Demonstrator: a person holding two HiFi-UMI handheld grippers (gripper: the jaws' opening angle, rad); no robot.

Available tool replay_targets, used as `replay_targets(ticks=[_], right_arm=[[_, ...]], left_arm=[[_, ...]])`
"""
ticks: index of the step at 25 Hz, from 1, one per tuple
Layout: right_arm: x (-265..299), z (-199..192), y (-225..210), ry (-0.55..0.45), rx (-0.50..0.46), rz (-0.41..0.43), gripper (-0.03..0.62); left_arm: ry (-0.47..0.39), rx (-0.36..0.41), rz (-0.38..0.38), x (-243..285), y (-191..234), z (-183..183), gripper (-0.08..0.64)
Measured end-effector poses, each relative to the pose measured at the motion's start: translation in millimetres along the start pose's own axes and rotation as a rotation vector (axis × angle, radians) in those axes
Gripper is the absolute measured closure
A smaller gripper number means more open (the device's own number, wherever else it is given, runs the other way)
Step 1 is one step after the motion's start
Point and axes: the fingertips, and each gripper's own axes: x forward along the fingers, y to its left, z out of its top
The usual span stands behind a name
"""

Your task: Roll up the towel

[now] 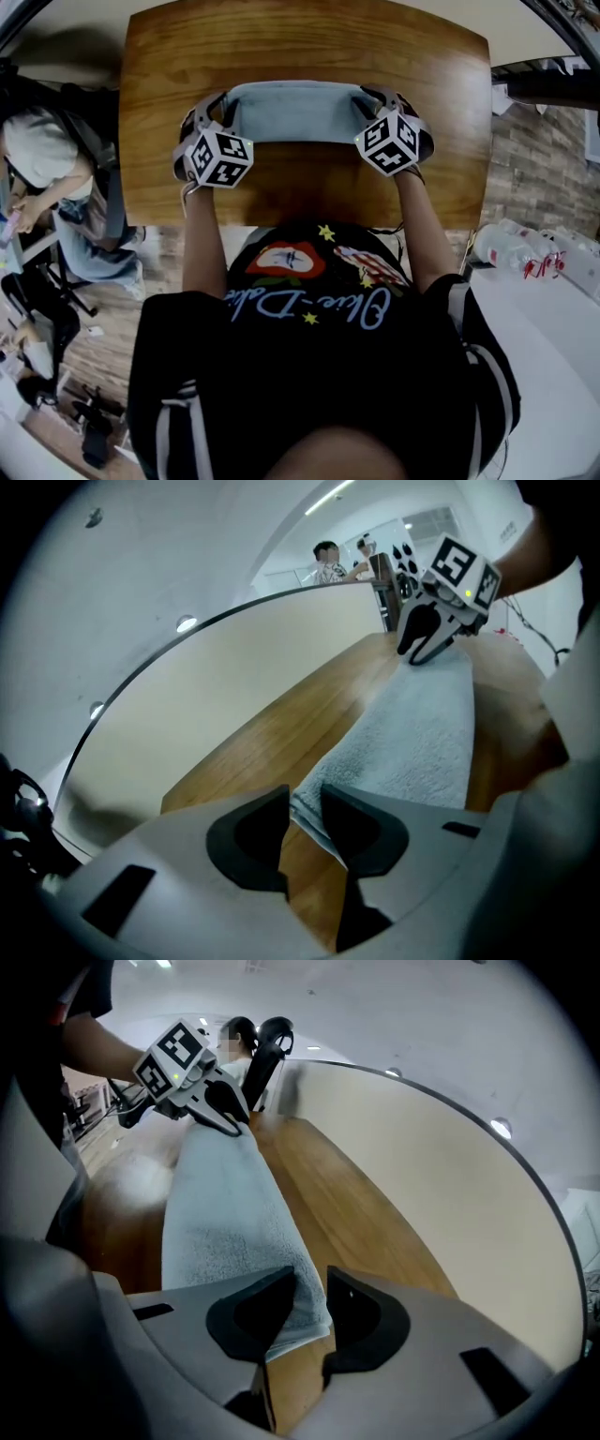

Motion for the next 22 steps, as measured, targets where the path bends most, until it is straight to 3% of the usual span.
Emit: replay_targets(ticks=[9,12,17,20,22], right_arm=[[11,-3,0,-0.005,0.050,0.014,0.514],[0,0,-10,-0.082,0.150,-0.021,0.511],[-53,12,-51,-0.361,0.488,-0.134,0.512],[-89,20,-62,-0.496,0.595,-0.183,0.540],[-110,25,-63,-0.559,0.633,-0.204,0.566]], left_arm=[[0.008,-0.044,0.042,10,4,-2,0.456],[-0.056,-0.170,0.065,-1,16,1,0.453],[-0.208,-0.417,0.135,-42,56,14,0.453],[-0.321,-0.530,0.142,-70,69,26,0.476],[-0.390,-0.558,0.124,-88,68,35,0.512]])
